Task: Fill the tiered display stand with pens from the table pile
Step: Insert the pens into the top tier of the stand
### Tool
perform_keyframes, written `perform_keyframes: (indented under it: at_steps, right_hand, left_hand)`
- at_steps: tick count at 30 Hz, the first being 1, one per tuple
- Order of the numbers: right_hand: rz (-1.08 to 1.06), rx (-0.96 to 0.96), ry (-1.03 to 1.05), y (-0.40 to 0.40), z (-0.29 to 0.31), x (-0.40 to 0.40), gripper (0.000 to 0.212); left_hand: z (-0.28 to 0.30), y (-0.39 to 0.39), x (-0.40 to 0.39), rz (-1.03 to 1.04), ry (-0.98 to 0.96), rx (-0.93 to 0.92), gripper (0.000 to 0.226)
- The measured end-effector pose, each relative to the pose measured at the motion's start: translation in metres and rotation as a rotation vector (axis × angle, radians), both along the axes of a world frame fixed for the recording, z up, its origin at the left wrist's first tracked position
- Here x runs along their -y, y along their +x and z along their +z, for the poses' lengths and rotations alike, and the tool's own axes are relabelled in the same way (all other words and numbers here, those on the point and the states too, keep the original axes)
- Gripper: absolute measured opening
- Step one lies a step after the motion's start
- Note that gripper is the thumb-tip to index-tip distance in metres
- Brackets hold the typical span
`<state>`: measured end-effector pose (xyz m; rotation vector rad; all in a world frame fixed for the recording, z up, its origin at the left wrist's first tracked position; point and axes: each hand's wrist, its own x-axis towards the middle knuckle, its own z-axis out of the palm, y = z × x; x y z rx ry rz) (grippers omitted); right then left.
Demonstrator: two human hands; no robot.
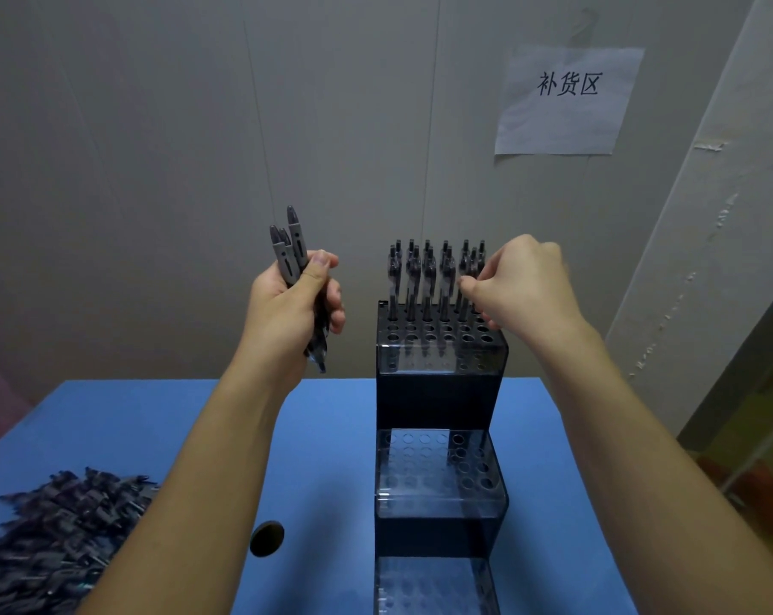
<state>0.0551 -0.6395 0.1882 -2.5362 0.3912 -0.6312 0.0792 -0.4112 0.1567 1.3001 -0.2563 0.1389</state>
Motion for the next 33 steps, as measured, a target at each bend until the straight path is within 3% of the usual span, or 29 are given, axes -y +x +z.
perform_keyframes:
  at_steps: [4, 6, 9, 12, 17, 23, 33]
  right_hand:
    - [-0.074, 0.007, -0.170, -0.018, 0.010, -0.008, 0.045]
    - [-0.006, 0.096, -0.130, -0.030, 0.019, -0.020, 0.036]
    - [0.295, 0.013, 0.257, -0.043, 0.019, -0.051, 0.017]
    - [0.482, -0.135, 0.520, -0.039, -0.011, -0.078, 0.022]
    - [0.542, -0.125, 0.950, -0.031, -0.036, -0.098, 0.024]
    - [0.587, -0.109, 1.303, -0.032, -0.033, -0.100, 0.024]
    - [0.524, -0.010, 1.190, -0.033, -0.037, -0.093, 0.012]
  left_hand:
    - [0.007, -0.003, -0.001, -0.009, -0.038, 0.018, 0.018]
    - [0.012, -0.004, -0.001, -0.019, -0.050, 0.042, 0.019]
    - [0.020, -0.005, 0.004, -0.047, -0.076, 0.087, 0.019]
    - [0.024, -0.008, 0.010, -0.080, -0.119, 0.122, 0.021]
    - [0.026, -0.016, 0.016, -0.094, -0.150, 0.124, 0.020]
    - [0.028, -0.018, 0.011, -0.102, -0.152, 0.128, 0.023]
    - [0.033, -0.014, 0.006, -0.077, -0.221, 0.135, 0.025]
